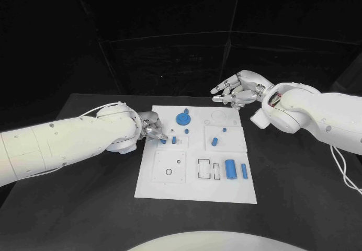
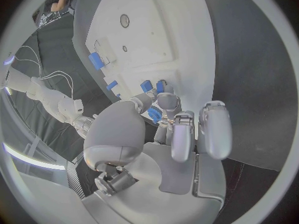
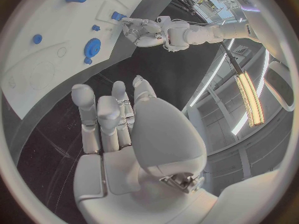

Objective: Assemble the parts on the task board

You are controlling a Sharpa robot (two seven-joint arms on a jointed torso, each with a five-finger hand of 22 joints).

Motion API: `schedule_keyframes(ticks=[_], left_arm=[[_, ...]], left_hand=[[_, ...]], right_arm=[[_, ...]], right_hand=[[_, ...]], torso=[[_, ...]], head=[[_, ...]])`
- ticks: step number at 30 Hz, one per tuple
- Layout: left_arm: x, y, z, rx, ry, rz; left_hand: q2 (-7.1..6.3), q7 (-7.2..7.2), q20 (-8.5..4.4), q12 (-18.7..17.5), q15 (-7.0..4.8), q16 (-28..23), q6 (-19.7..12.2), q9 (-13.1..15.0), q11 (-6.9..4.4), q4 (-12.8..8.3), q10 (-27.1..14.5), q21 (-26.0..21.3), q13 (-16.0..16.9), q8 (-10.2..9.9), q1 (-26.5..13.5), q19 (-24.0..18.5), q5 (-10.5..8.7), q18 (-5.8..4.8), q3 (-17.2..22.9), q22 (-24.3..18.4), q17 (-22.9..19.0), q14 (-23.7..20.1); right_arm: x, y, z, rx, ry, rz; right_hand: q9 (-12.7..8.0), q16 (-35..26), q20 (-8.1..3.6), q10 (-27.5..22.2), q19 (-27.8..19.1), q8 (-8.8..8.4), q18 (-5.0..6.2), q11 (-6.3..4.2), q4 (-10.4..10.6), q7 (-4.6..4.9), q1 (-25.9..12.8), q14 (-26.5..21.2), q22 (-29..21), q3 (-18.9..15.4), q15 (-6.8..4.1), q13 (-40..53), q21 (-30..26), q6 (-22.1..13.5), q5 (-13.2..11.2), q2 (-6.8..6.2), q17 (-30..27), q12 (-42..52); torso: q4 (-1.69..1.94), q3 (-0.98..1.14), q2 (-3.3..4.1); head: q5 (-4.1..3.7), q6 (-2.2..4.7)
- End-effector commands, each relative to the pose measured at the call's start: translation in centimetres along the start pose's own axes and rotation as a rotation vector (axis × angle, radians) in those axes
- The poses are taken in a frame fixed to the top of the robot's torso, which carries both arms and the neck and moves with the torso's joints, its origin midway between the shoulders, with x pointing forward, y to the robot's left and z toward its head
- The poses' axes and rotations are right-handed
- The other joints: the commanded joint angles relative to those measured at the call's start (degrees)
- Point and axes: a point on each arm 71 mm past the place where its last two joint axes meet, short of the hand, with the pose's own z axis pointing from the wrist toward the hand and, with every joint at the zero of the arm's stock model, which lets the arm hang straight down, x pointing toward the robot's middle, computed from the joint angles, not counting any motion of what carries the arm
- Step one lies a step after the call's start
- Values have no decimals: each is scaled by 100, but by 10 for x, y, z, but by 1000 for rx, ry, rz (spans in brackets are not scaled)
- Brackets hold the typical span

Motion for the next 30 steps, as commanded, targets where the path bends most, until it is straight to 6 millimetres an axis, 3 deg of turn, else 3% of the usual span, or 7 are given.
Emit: schedule_keyframes(ticks=[1, 17, 30], left_arm=[[2, 0, 1, -17, 18, 25], [2, 2, 4, -36, -1, 14], [2, 0, -8, 35, -102, -50]], left_hand=[[-10, -27, -13, -35, -25, 19, 14, 4, 1, -640, 40, 2, -17, 40, 20, 140, 21, -44, 672, 175, 1509, 604], [-26, -35, -14, -2, -27, 19, 34, 9, -5, -633, 65, -2, 23, 63, -2, 139, 20, -44, 675, 172, 1509, 604], [-58, -59, -23, 38, -42, 19, 65, 23, -26, -637, 116, 60, 59, 119, -21, 169, 22, -60, 710, 248, 1509, 604]], right_arm=[[0, 2, 0, -14, 5, 5], [1, 3, 0, -16, 5, 5], [0, 2, 0, -16, 2, 4]], right_hand=[[3, -32, 10, -33, -32, 19, 105, -9, 2, -14, 5, -20, -3, -12, 10, -5, -37, -16, 25, 51, 8, -27], [3, -32, 10, -33, -32, 19, 105, -9, 2, -14, 5, -20, -3, -12, 10, -5, -37, -16, 25, 51, 8, -27], [3, -43, 10, -29, -34, 22, 106, -9, 9, -14, 3, -19, -13, -15, 10, -20, -48, -15, 37, 54, 3, -32]], torso=[[8, -1, -3], [10, -4, -1], [14, -4, -4]], head=[[1, -13], [-8, -30], [-27, -53]])
